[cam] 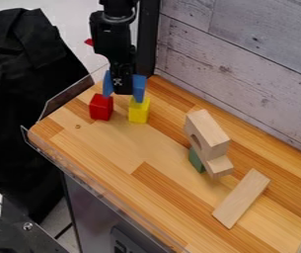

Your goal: Put the blue arch on top of the red and yellow cubes

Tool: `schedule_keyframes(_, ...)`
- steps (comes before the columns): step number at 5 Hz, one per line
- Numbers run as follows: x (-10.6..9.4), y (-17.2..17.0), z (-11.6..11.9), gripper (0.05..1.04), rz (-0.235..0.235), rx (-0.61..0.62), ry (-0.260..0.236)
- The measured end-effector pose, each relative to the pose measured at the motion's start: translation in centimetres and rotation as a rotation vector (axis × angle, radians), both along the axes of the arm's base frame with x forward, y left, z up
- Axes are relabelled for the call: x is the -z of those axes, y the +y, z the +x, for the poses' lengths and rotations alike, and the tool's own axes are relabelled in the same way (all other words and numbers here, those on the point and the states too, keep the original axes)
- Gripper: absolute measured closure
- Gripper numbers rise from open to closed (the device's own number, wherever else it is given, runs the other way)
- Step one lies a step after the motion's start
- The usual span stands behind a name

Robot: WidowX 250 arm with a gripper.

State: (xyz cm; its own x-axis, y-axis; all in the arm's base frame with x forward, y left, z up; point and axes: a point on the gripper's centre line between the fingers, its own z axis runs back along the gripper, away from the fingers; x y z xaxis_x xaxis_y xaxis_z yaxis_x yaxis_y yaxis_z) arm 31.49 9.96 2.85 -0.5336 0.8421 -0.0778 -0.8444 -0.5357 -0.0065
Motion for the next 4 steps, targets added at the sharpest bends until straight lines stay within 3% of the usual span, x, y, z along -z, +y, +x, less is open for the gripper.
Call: schedule_keyframes(4, 0.72, 0.31, -0.71, 0.511, -0.022, 0.003, 0.029)
